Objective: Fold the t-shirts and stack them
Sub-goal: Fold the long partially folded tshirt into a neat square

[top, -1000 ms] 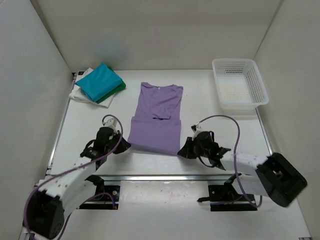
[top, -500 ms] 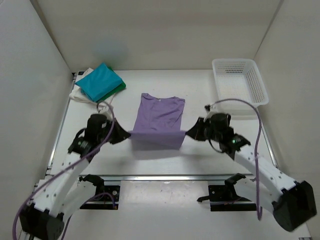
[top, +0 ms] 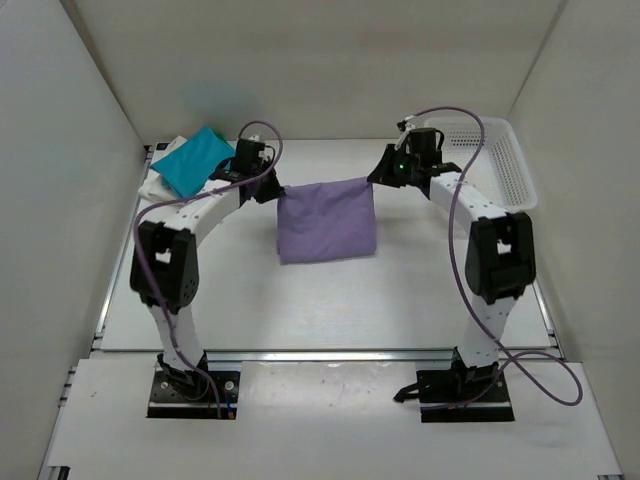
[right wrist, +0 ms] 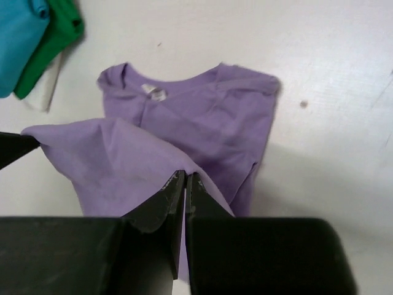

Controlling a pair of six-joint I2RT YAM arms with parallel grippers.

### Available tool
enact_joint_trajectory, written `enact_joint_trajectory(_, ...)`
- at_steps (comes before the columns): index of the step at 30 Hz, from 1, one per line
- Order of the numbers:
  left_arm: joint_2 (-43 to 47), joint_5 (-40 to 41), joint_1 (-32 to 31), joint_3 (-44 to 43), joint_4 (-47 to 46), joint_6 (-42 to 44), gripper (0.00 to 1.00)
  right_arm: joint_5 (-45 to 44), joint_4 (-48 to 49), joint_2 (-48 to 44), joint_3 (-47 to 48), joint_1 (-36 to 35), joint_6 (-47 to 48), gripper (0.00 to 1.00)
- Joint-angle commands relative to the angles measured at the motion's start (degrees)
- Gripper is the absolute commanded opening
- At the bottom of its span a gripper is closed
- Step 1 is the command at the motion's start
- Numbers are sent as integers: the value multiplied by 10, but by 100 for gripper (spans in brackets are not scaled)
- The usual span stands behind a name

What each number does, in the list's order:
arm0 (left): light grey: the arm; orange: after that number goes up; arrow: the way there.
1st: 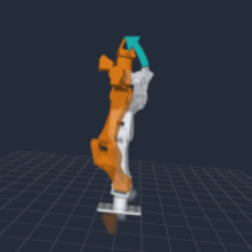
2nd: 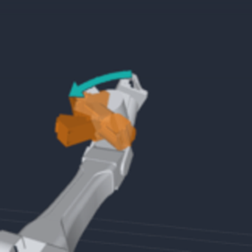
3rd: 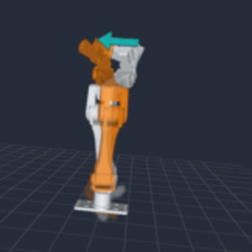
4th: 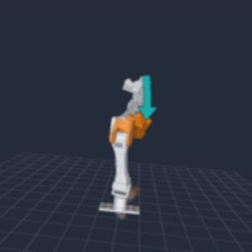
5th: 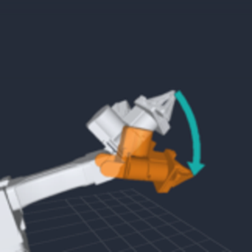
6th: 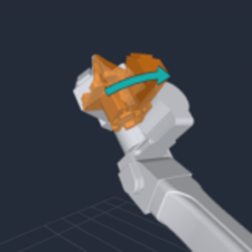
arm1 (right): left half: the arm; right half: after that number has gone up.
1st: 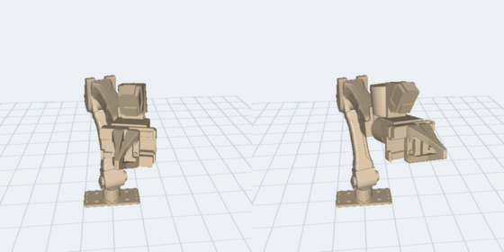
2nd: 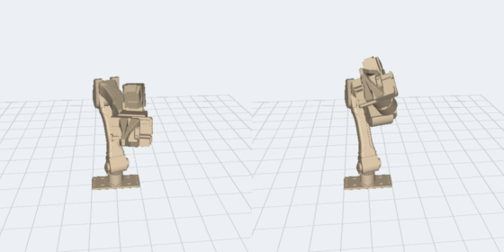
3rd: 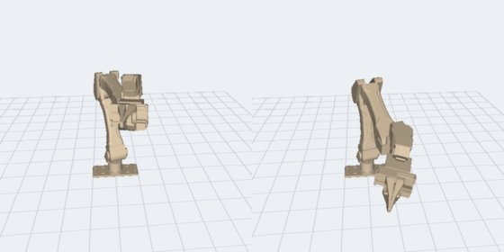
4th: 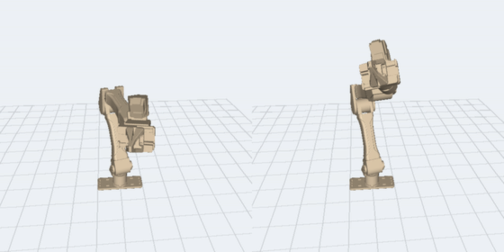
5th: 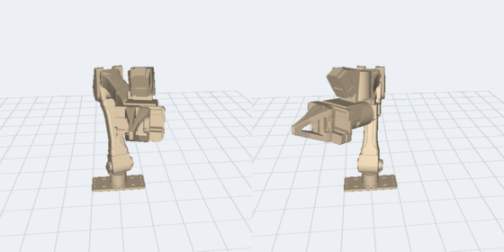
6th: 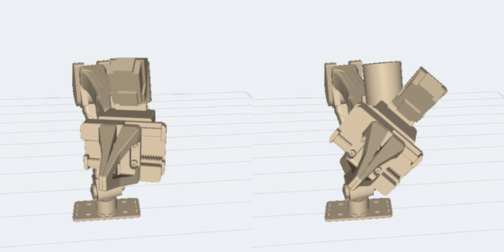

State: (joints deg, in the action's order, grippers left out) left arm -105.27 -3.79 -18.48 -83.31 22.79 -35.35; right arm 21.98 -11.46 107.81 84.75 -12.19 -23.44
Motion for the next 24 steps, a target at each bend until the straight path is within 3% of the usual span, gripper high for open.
enact_joint_trajectory(1,-57,19,20,-75,-1,9,0,3,-8,77,92,12,28,0)
enact_joint_trajectory(3,-89,23,24,-105,-2,9,1,10,-31,136,159,20,30,0)
enact_joint_trajectory(6,-137,28,34,-163,14,9,13,14,-37,185,217,19,27,0)
enact_joint_trajectory(7,-151,28,34,-185,25,7,26,10,-46,201,239,22,26,4)
enact_joint_trajectory(8,-157,30,39,-190,28,13,46,9,-51,209,249,23,23,12)
enact_joint_trajectory(10,-152,36,45,-174,19,13,73,4,-77,215,275,19,37,27)
enact_joint_trajectory(12,-130,36,50,-146,5,19,83,-6,-83,202,271,15,41,34)
enact_joint_trajectory(15,-62,37,43,-72,-39,22,83,-23,-71,151,212,4,58,43)
enact_joint_trajectory(17,-31,29,25,-35,-51,30,83,-19,-42,89,159,-9,50,42)
enact_joint_trajectory(20,48,2,0,88,-115,19,73,-15,36,-18,20,-24,41,24)
enact_joint_trajectory(21,85,-11,-3,151,-147,9,61,-28,63,-60,-44,-32,36,9)
enact_joint_trajectory(22,121,-23,-10,214,-155,3,54,-49,64,-82,-99,-36,38,0)
enact_joint_trajectory(23,162,-30,-11,246,-179,-1,46,-61,78,-122,-159,-48,37,0)
enact_joint_trajectory(24,180,-31,-12,305,-200,-7,27,-78,93,-141,-185,-62,36,0)
